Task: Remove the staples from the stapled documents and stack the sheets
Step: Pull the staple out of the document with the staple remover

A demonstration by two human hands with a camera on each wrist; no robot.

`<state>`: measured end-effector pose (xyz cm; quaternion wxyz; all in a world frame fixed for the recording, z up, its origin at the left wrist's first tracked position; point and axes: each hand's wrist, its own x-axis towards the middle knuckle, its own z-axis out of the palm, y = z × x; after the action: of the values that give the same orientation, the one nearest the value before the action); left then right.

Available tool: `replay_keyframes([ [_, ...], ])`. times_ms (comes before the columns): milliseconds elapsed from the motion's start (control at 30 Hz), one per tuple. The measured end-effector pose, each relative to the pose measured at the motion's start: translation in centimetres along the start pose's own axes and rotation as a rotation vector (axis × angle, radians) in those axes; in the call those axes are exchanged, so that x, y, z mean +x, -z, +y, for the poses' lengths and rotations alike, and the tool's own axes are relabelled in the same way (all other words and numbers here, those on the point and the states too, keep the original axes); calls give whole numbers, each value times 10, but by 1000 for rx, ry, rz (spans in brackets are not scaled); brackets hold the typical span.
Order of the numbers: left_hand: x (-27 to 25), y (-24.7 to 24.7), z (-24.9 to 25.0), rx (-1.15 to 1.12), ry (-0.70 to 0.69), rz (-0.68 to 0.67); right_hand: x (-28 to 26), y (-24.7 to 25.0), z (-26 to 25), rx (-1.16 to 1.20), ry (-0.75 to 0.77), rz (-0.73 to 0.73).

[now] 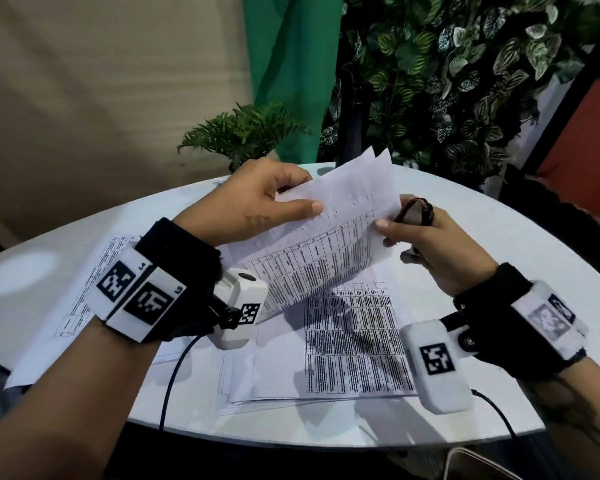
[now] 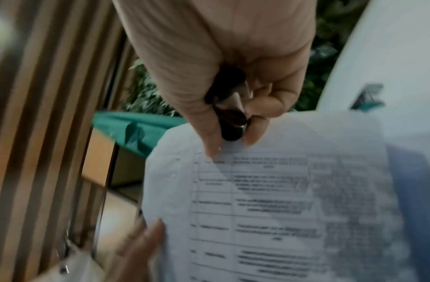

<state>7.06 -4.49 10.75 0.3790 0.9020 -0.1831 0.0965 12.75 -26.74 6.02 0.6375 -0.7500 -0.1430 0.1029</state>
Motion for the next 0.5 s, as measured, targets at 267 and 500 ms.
replay_keyframes([
  [267,-28,43,-22,-124,51,271,1,5,-21,193,49,83],
  [500,-47,19,-56,-605,109,443,3,0,-45,355,116,146],
])
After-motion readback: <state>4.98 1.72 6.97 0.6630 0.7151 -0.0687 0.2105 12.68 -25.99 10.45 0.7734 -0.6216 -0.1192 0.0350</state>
